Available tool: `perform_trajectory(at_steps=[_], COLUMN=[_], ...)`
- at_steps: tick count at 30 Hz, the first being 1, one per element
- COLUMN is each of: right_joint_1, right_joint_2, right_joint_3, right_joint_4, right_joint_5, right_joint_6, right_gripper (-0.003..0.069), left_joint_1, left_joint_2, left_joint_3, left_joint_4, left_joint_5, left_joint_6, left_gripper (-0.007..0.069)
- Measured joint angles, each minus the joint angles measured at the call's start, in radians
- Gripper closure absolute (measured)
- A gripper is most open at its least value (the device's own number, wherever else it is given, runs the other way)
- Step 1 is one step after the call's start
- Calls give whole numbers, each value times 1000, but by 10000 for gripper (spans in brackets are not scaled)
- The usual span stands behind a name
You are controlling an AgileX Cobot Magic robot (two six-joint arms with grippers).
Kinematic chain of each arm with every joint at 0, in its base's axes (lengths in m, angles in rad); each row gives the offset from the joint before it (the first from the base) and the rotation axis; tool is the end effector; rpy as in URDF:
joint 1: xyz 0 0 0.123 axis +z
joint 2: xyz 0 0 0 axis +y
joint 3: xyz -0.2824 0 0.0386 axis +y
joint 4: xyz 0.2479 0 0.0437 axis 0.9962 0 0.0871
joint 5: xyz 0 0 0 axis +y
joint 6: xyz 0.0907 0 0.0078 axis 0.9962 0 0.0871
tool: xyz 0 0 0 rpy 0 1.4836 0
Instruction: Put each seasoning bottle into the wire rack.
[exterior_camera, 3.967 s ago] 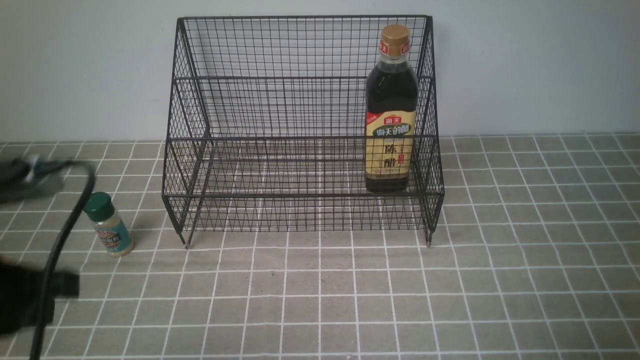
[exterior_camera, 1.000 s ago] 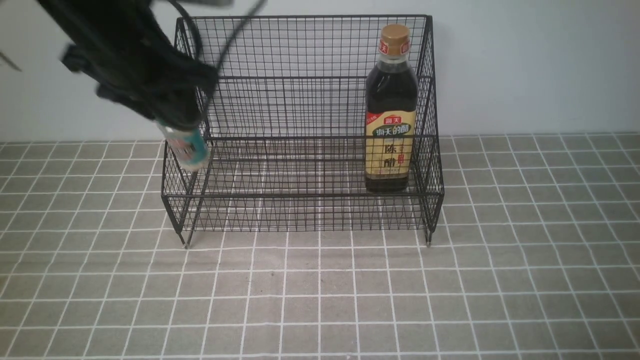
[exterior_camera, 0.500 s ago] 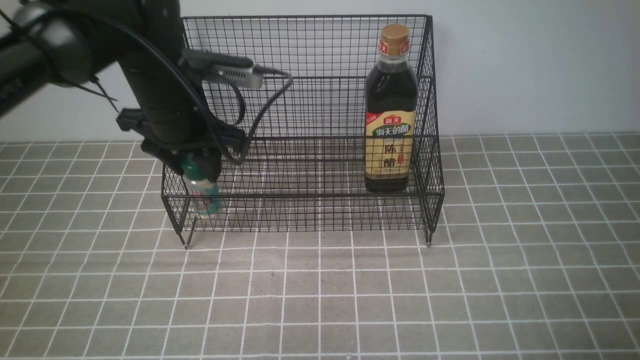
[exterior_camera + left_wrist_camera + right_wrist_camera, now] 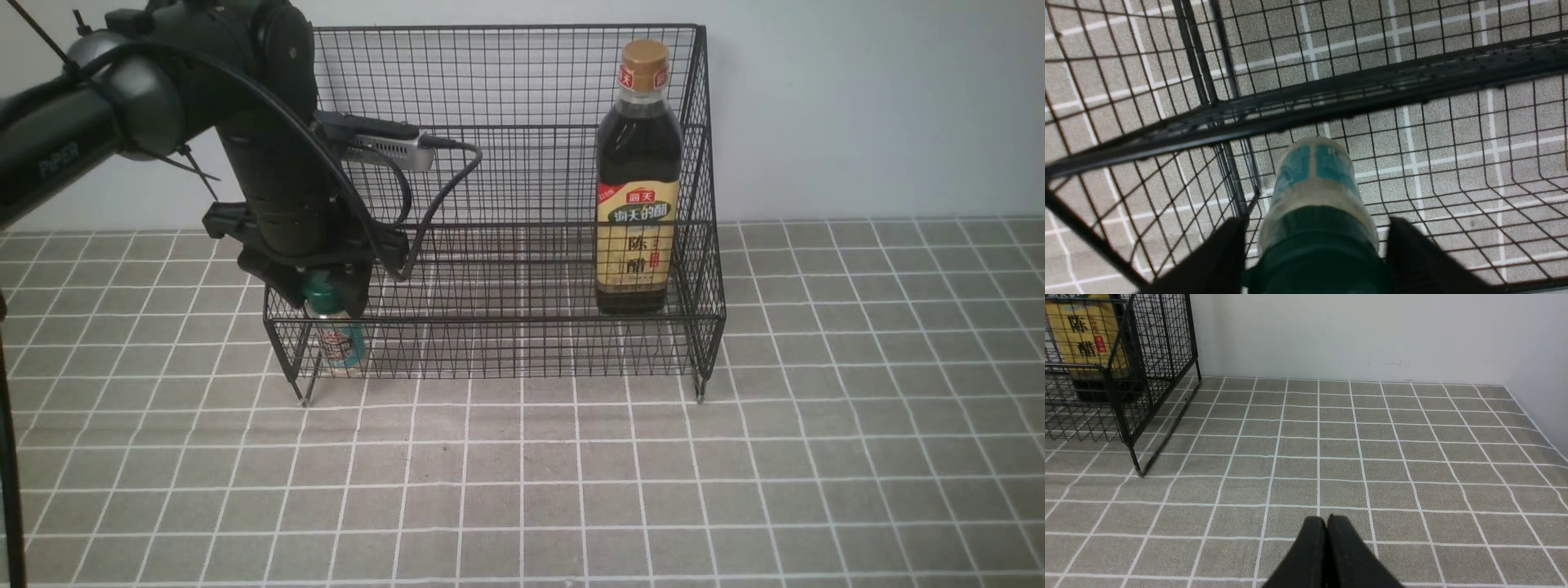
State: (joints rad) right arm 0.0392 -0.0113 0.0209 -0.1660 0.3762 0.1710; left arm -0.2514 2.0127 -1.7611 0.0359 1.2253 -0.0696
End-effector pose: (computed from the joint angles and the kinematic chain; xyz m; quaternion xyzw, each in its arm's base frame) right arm 0.0526 -0.0035 0.1733 0.0090 0.8028 -0.0078 0.5961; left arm 0.4104 -0.1022 0.2529 0.0949 0.9912 0.0027 0.0920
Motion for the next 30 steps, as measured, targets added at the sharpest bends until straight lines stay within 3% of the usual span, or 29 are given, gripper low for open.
perform_trajectory(at_steps=[4, 9, 17, 23, 30], right_joint_1=[0, 0, 0, 0, 0], right_joint_2=[0, 0, 0, 0, 0], right_joint_3=[0, 0, 0, 0, 0], right_joint_4=[0, 0, -2, -3, -3], right_joint_5=[0, 0, 0, 0, 0], right_joint_6=[0, 0, 0, 0, 0], right_gripper=[673, 673, 673, 673, 673], left_joint_1=[0, 0, 0, 0, 0], left_joint_2=[0, -41, -315, -550, -960], left_joint_3=[-35, -77, -86, -61, 222], left_joint_4=[-18, -36, -42, -119, -163], left_joint_5=[1, 2, 10, 24, -58], left_joint_6=[-23, -56, -6, 22, 51], left_gripper=[133, 177, 575, 631, 631])
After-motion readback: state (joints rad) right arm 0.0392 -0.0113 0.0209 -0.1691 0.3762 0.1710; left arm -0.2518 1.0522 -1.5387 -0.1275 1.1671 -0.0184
